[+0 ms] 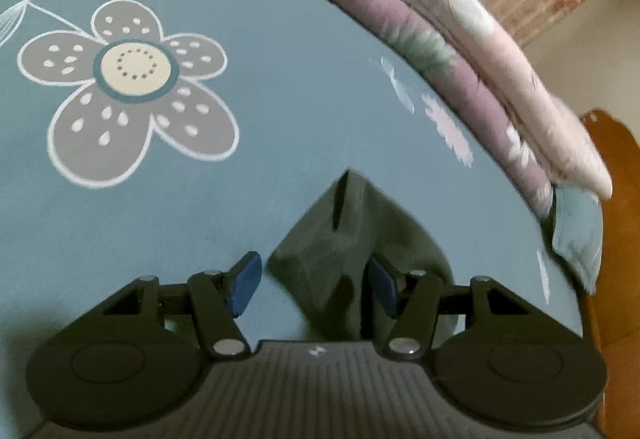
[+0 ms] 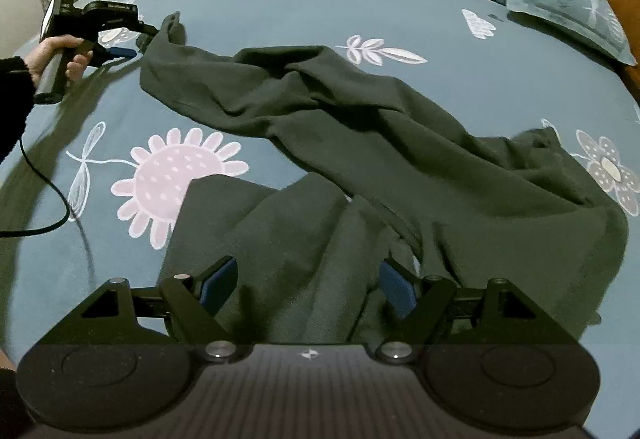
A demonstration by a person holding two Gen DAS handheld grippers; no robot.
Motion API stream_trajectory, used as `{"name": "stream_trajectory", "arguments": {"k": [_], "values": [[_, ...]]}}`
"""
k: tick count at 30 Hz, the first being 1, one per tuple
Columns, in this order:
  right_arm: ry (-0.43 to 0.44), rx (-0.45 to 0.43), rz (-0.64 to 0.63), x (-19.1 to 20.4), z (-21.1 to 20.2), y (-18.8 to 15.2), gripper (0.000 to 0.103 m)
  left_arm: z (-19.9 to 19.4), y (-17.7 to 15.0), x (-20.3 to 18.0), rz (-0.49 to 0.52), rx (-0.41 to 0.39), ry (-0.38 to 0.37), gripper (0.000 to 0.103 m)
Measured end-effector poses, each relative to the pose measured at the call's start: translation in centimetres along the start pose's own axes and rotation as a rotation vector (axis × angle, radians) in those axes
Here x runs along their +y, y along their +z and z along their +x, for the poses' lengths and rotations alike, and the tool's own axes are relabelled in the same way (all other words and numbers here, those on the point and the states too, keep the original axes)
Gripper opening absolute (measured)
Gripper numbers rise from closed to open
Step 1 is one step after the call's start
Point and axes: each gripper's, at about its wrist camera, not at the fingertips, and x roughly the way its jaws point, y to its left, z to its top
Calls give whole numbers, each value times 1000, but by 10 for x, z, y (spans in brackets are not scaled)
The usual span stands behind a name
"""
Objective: Fold clothes
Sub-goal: 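Pull the pant leg away from the waistband with the left gripper, then release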
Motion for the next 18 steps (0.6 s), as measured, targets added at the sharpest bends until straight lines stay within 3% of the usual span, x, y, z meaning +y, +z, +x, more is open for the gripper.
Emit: {"name": "stream_trajectory", "arguments": {"k": [1, 2, 4, 6, 9, 18], "values": [[-8, 3, 9, -2, -1, -2, 82, 2, -2, -7, 36, -10, 39, 54], [-16, 6, 17, -3, -1, -4, 82, 3, -4, -14, 81, -19, 86, 37], [-32, 11, 34, -7, -3, -7, 82, 5, -11, -30, 176, -34, 169, 21], [-39, 10, 43, -9, -6, -8, 82, 2, -15, -35, 188, -22, 142, 8], [-50, 4, 45, -10, -9, -7, 82, -14, -9, -30, 131, -34, 95, 6], [-54, 5, 16, -2, -7, 4, 82, -80, 32, -9, 137, -107, 139, 6]]}}
